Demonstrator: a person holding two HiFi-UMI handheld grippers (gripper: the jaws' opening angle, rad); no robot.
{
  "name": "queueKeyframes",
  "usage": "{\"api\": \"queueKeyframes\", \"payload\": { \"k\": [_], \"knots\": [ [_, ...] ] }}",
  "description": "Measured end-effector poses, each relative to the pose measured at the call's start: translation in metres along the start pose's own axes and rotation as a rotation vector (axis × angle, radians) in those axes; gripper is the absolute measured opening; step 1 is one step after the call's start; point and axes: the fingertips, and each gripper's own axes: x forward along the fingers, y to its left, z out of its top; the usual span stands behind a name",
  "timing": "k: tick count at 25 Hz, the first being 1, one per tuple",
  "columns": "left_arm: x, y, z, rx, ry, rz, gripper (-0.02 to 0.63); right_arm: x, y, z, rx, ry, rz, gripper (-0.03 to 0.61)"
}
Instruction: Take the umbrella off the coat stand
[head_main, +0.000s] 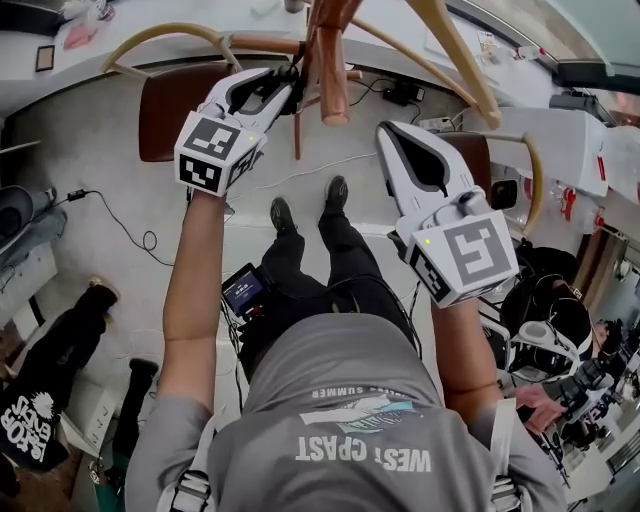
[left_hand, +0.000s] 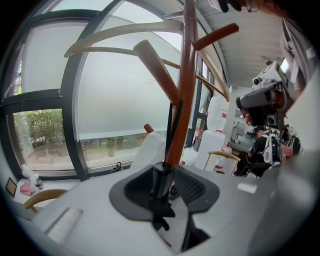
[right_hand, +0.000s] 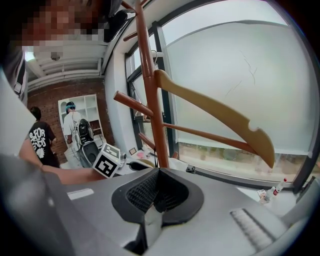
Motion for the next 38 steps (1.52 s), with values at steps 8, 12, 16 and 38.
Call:
{"api": "queueKeyframes", "payload": {
  "k": [8,12,16,38],
  "knots": [
    [0.022,0.006,-0.008,0.025,-0.001,-0.012,0.217,0.006,-0.003,-0.008,0.009,0.022,-0.007,0.002],
    [0.029,0.006,-0.006,0.047,-0.025,-0.031,0.23,0.009,-0.002,-0.012,0.011,0.033,-0.007,0.002],
    [0.033,0.002,-0.004,0.075,-0.039,-0.061,0.222,0.008,-0.002,-0.013,0.013,0.038,-0.009,0.002],
    [0.0,-0.002,0.0,0.077,-0.029,0.004,0.157,-0.009,0.007,-0.004,-0.002,0.003,-0.018,0.002]
  ]
}}
